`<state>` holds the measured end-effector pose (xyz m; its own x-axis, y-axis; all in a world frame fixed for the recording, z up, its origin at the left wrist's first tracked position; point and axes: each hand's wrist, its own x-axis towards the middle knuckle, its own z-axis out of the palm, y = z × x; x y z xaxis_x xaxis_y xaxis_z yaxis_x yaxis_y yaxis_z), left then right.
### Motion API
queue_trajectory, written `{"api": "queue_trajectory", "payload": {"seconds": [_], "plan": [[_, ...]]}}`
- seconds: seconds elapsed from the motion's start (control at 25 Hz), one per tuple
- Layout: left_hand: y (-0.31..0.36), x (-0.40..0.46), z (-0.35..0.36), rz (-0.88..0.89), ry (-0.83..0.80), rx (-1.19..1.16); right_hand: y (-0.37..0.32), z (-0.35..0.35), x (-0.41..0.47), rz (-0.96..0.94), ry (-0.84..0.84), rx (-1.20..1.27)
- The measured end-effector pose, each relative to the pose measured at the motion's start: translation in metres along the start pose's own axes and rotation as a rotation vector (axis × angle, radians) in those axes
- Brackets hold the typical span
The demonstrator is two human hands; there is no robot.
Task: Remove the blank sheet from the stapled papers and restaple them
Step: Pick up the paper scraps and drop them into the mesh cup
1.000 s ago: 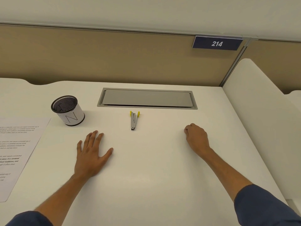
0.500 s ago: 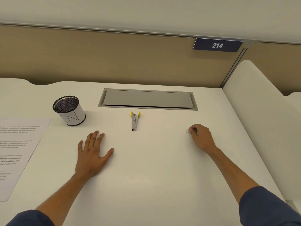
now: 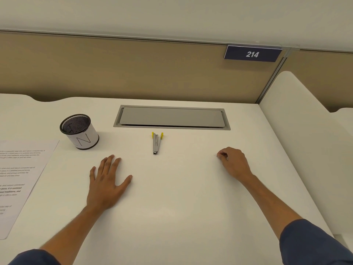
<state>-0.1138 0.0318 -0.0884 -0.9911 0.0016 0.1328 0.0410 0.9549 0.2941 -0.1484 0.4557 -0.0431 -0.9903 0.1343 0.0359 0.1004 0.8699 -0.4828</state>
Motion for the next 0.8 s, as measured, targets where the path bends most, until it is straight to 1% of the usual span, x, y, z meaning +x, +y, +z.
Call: {"api": "queue_trajectory", "payload": {"seconds": [0.2, 0.52, 0.6, 0.76, 0.8], "plan": [[0.000, 0.000, 0.000, -0.001, -0.005, 0.004, -0.003, 0.000, 0.000, -0.033, -0.010, -0.058], [0.000, 0.000, -0.001, 0.002, -0.003, 0.002, -0.007, -0.004, 0.011, -0.065, -0.089, -0.180], [0.000, 0.000, -0.001, 0.000, -0.005, -0.001, -0.015, -0.008, 0.018, -0.072, -0.121, -0.291], [0.000, 0.000, -0.001, 0.003, 0.000, 0.006, -0.033, -0.008, 0.024, -0.160, -0.166, -0.673], [0.000, -0.001, 0.000, 0.005, 0.000, 0.008, -0.034, -0.006, 0.021, -0.183, -0.182, -0.735]]}}
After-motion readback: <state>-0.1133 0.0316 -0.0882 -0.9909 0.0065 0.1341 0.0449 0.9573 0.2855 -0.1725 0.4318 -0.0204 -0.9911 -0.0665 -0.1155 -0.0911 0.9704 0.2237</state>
